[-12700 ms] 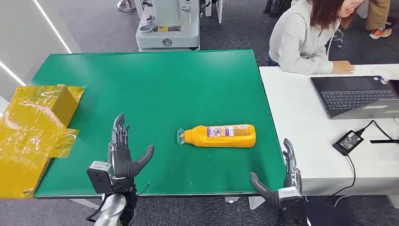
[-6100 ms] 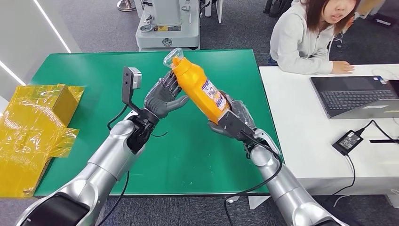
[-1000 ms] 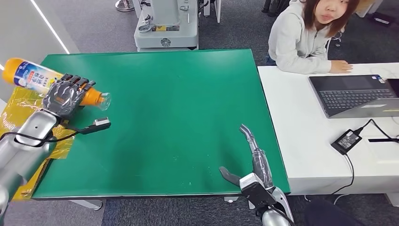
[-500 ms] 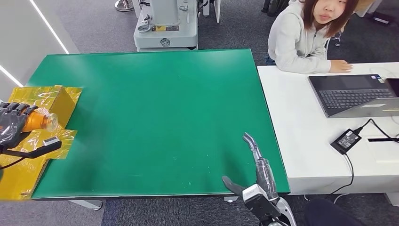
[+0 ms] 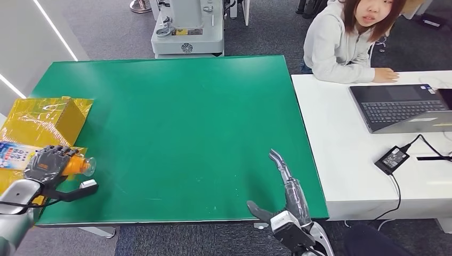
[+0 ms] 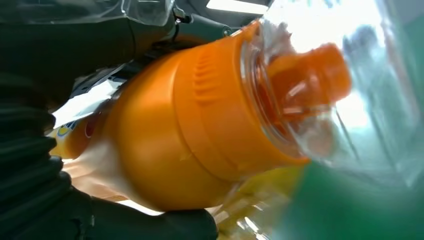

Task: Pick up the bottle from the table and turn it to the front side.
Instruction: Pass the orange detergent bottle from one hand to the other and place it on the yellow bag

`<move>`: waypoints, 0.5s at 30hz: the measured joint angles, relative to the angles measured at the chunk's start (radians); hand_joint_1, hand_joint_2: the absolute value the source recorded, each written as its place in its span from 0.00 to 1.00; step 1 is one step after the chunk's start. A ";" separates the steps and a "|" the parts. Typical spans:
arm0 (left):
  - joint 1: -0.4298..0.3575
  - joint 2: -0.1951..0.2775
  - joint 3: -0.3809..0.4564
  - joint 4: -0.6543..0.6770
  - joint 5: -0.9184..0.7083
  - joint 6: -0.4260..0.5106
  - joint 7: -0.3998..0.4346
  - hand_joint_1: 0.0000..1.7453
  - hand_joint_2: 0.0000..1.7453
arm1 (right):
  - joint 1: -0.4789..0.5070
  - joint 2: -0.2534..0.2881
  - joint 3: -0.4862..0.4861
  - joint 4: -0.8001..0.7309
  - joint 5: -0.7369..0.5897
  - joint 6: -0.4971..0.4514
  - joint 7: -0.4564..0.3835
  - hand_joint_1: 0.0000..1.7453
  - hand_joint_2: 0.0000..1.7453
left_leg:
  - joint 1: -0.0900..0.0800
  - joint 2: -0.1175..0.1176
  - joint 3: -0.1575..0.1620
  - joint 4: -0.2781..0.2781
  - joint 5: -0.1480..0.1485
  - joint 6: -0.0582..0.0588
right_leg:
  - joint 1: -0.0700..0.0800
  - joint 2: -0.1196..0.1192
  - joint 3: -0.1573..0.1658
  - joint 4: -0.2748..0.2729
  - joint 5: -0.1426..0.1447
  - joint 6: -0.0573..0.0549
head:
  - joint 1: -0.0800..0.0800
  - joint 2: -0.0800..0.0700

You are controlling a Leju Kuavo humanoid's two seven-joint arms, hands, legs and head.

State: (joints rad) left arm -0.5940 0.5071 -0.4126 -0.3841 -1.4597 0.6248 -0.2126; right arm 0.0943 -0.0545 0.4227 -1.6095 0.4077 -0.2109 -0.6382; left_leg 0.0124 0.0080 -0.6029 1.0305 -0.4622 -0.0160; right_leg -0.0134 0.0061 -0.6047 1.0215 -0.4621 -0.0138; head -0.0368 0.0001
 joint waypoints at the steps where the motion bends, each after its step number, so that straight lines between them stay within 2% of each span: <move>1: 0.001 -0.013 0.000 0.006 0.011 -0.007 -0.005 1.00 1.00 | -0.004 -0.001 0.003 0.003 -0.001 0.000 -0.001 0.00 1.00 | 0.000 -0.001 0.000 0.000 0.000 0.000 | 0.000 -0.001 0.000 0.000 0.000 0.000 | 0.000 0.000; 5: -0.006 -0.056 0.000 0.029 0.035 -0.073 0.012 1.00 1.00 | -0.020 -0.011 0.022 0.015 -0.001 -0.005 -0.007 0.00 1.00 | 0.000 -0.002 0.001 0.000 0.000 0.000 | 0.000 -0.002 0.001 0.000 0.000 0.000 | 0.000 0.000; 11: -0.021 -0.074 0.019 0.054 0.069 -0.130 0.055 1.00 1.00 | -0.027 -0.033 0.044 0.025 -0.002 -0.018 -0.008 0.00 1.00 | 0.000 -0.002 0.003 0.000 0.000 0.000 | 0.000 -0.003 0.003 0.001 0.000 0.000 | 0.000 0.000; 13: -0.021 -0.077 0.034 0.060 0.091 -0.135 0.065 0.90 1.00 | -0.026 -0.041 0.049 0.026 -0.002 -0.020 -0.007 0.00 1.00 | 0.000 -0.002 0.003 0.000 0.000 0.000 | 0.000 -0.002 0.003 0.001 0.000 0.000 | 0.000 0.000; 14: -0.021 -0.077 0.043 0.063 0.104 -0.138 0.069 0.77 1.00 | -0.025 -0.045 0.050 0.026 -0.002 -0.020 -0.005 0.00 1.00 | 0.000 -0.002 0.003 0.000 0.000 0.000 | 0.000 -0.002 0.003 0.002 0.000 0.000 | 0.000 0.000; 15: -0.021 -0.077 0.053 0.066 0.117 -0.139 0.074 0.52 1.00 | -0.024 -0.048 0.052 0.027 -0.002 -0.019 -0.002 0.00 1.00 | 0.000 -0.002 0.003 -0.001 0.000 0.000 | 0.000 -0.002 0.003 0.002 0.000 0.000 | 0.000 0.000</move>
State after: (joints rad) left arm -0.6148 0.4303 -0.3598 -0.3178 -1.3429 0.4855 -0.1390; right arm 0.0703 -0.1028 0.4743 -1.5829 0.4055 -0.2302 -0.6407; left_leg 0.0126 0.0064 -0.5995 1.0300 -0.4618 -0.0164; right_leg -0.0133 0.0041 -0.6016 1.0235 -0.4620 -0.0141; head -0.0369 0.0000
